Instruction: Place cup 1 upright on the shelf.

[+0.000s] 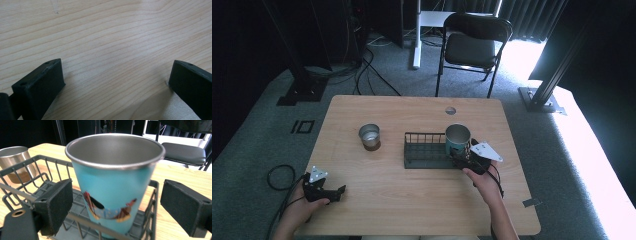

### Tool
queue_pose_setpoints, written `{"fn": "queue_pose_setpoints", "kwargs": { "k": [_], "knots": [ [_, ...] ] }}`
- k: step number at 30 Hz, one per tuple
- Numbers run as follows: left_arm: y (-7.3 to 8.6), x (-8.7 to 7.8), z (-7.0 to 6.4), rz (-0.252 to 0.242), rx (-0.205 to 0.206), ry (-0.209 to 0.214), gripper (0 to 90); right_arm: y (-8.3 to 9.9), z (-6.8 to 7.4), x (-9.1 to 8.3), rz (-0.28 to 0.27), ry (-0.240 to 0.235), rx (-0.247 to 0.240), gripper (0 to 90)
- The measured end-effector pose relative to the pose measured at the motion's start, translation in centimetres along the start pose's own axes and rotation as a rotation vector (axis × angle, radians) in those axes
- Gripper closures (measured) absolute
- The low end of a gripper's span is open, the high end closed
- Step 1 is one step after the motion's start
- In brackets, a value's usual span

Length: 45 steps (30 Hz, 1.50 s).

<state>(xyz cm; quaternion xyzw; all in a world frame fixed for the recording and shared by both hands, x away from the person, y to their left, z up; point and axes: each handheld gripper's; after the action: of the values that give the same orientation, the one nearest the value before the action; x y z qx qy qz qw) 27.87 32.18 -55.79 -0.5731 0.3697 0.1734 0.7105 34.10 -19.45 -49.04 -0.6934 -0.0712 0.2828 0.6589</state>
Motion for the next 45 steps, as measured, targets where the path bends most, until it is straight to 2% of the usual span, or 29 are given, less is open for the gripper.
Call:
{"fn": "queue_pose_setpoints", "kwargs": {
  "k": [6,11,16,26,36,45],
  "knots": [
    [0.0,0.0,0.0,-0.001,0.000,0.001,0.4,0.5,-0.5,-1.0,0.010,0.008,-0.012,10.9],
    [0.0,0.0,0.0,0.001,0.001,0.000,0.4,1.1,-1.1,-1.9,-0.005,0.027,-0.012,10.8],
    [0.0,0.0,0.0,0.000,0.002,-0.001,0.4,1.9,-1.6,-2.7,0.016,0.023,-0.015,10.9],
    [0.0,0.0,0.0,0.000,0.001,-0.001,0.4,3.6,-2.3,-3.7,0.048,0.025,0.011,10.9],
    [0.0,0.0,0.0,0.000,0.001,-0.001,0.4,5.5,-3.3,-4.4,0.106,0.027,0.029,10.9],
    [0.0,0.0,0.0,0.000,0.002,-0.001,0.4,6.6,-4.4,-5.6,0.147,0.043,0.037,10.9]
  ]
}}
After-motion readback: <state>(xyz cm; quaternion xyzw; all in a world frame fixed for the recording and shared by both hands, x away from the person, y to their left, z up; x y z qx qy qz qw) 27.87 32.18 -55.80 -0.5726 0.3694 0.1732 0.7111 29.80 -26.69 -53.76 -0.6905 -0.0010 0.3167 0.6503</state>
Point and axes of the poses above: each handheld gripper's, and its own axes: x roughly forward along the jaws, y roughly out of its underside, z roughly to its left, and after that the axes turned 5 degrees about -y, right-handed
